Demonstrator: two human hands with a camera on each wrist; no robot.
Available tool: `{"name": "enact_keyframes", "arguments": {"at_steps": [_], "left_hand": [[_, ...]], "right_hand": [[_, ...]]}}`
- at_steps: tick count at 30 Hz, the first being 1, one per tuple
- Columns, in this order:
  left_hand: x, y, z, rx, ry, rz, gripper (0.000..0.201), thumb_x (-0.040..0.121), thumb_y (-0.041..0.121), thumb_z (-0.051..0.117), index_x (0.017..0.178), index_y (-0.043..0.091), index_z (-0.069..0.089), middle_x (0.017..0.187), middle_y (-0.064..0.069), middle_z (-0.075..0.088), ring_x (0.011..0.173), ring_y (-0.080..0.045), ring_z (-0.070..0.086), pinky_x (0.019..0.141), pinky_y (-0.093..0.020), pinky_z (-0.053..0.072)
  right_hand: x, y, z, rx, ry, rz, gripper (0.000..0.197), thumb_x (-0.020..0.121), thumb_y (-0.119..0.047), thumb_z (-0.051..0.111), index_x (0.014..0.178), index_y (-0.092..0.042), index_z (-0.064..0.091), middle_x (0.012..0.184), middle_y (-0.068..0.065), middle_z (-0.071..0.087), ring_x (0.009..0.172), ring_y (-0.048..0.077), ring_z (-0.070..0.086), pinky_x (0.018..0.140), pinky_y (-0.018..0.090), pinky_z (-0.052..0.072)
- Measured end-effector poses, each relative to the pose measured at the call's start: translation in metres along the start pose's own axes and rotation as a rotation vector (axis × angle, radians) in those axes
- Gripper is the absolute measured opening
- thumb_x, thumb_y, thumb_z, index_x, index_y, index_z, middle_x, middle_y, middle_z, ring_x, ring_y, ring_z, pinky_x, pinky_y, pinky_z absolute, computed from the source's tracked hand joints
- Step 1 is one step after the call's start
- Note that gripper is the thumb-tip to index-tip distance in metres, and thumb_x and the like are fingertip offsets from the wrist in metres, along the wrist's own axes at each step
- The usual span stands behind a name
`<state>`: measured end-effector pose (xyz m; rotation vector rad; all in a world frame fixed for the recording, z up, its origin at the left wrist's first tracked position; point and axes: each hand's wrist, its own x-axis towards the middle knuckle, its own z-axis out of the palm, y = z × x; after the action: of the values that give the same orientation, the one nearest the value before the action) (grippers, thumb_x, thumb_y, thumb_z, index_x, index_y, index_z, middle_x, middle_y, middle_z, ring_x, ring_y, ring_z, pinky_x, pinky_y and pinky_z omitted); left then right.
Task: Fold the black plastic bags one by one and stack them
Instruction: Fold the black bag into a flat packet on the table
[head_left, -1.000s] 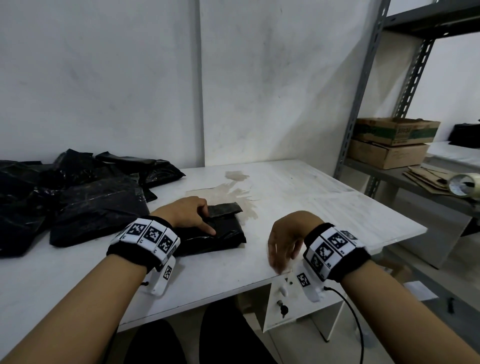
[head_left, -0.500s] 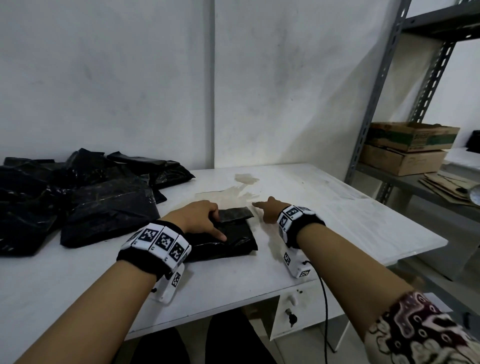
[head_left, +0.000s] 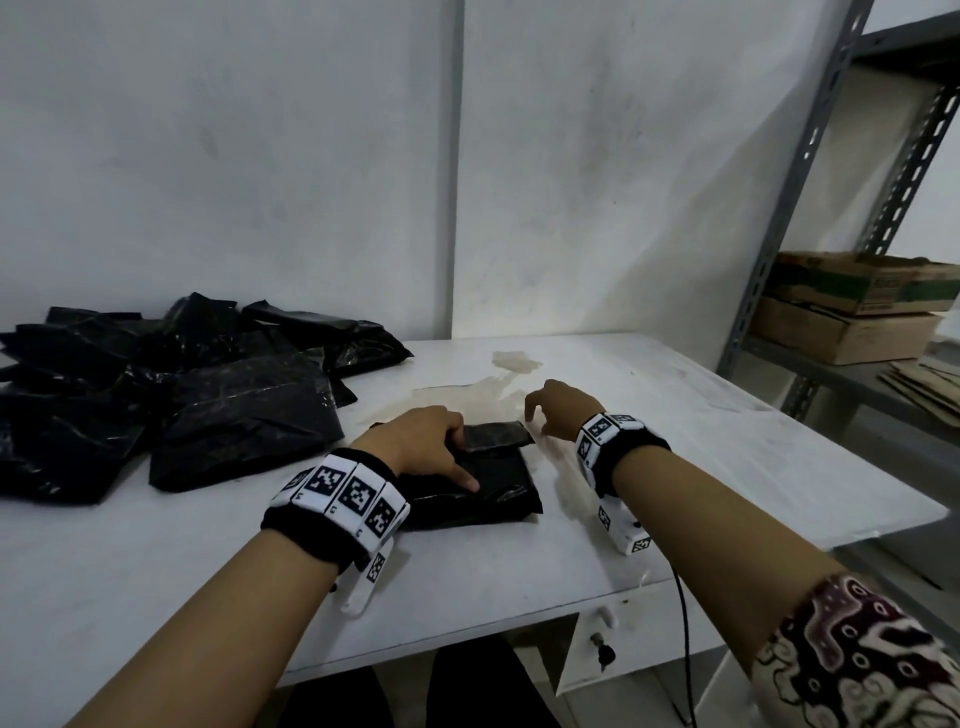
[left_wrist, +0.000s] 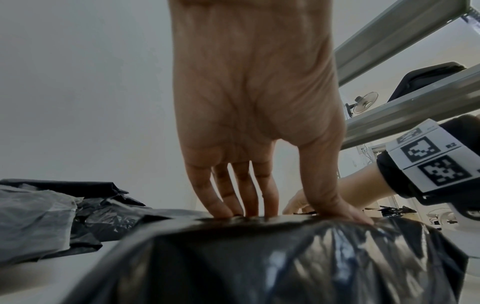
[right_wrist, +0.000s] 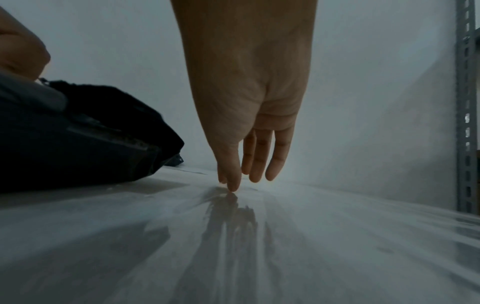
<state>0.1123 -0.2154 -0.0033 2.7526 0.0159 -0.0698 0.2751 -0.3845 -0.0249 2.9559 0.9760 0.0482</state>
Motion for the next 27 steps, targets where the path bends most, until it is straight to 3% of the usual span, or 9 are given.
{"name": "enact_keyframes", "arguments": {"at_steps": [4,9,15,17,21,25,27], "left_hand": [[0.000,0.000,0.001,-0.005,0.003,0.000,0.044,0.066,0.040,0.084,0.087,0.021,0.050,0.100,0.004,0.052,0.094,-0.016,0.049,0.082,-0.029,0.042],[0.000,-0.001,0.001,0.000,-0.002,0.000,0.043,0.066,0.041,0.084,0.086,0.022,0.050,0.098,0.005,0.050,0.094,-0.016,0.049,0.081,-0.028,0.042],[0.001,-0.001,0.001,0.006,-0.005,-0.002,0.043,0.066,0.042,0.084,0.086,0.023,0.050,0.101,0.004,0.052,0.097,-0.017,0.051,0.087,-0.032,0.044],[0.001,-0.002,0.001,0.009,-0.003,-0.003,0.043,0.065,0.042,0.084,0.086,0.023,0.051,0.101,0.004,0.052,0.097,-0.017,0.051,0.087,-0.032,0.044],[0.002,-0.002,0.001,0.013,-0.007,-0.003,0.044,0.065,0.042,0.084,0.087,0.022,0.051,0.100,0.004,0.051,0.097,-0.017,0.050,0.086,-0.031,0.043],[0.001,-0.001,0.000,0.020,-0.012,-0.013,0.043,0.065,0.043,0.084,0.086,0.025,0.051,0.098,0.007,0.050,0.098,-0.016,0.050,0.089,-0.034,0.045],[0.001,-0.002,0.000,0.023,-0.011,-0.014,0.043,0.064,0.043,0.084,0.085,0.025,0.051,0.098,0.006,0.050,0.097,-0.017,0.050,0.090,-0.035,0.045]], "right_hand": [[0.004,0.000,-0.004,-0.070,0.023,0.020,0.023,0.089,-0.005,0.058,0.110,-0.004,0.068,0.124,0.015,0.054,0.109,0.032,0.058,0.084,0.035,0.048],[0.001,0.008,-0.005,-0.054,0.036,-0.003,0.021,0.087,-0.004,0.059,0.106,-0.001,0.068,0.121,0.014,0.054,0.111,0.031,0.055,0.085,0.034,0.045],[-0.012,0.024,-0.009,0.011,0.017,-0.061,0.027,0.081,0.006,0.048,0.090,-0.012,0.065,0.101,0.010,0.064,0.092,0.031,0.062,0.070,0.033,0.045],[-0.015,0.031,-0.008,0.024,0.054,-0.084,0.032,0.079,0.008,0.046,0.085,-0.019,0.061,0.095,0.005,0.066,0.086,0.028,0.061,0.071,0.031,0.043],[-0.022,0.033,-0.014,-0.025,0.138,-0.136,0.035,0.079,0.008,0.045,0.089,-0.020,0.062,0.081,-0.008,0.056,0.077,0.016,0.045,0.073,0.027,0.029],[-0.026,0.035,-0.016,0.081,0.097,-0.112,0.018,0.080,-0.011,0.055,0.079,-0.030,0.055,0.089,-0.002,0.065,0.087,0.023,0.058,0.074,0.029,0.042],[-0.028,0.036,-0.017,0.127,0.080,-0.094,0.018,0.076,-0.013,0.060,0.077,-0.030,0.054,0.085,-0.006,0.069,0.087,0.021,0.062,0.076,0.029,0.047]]}}
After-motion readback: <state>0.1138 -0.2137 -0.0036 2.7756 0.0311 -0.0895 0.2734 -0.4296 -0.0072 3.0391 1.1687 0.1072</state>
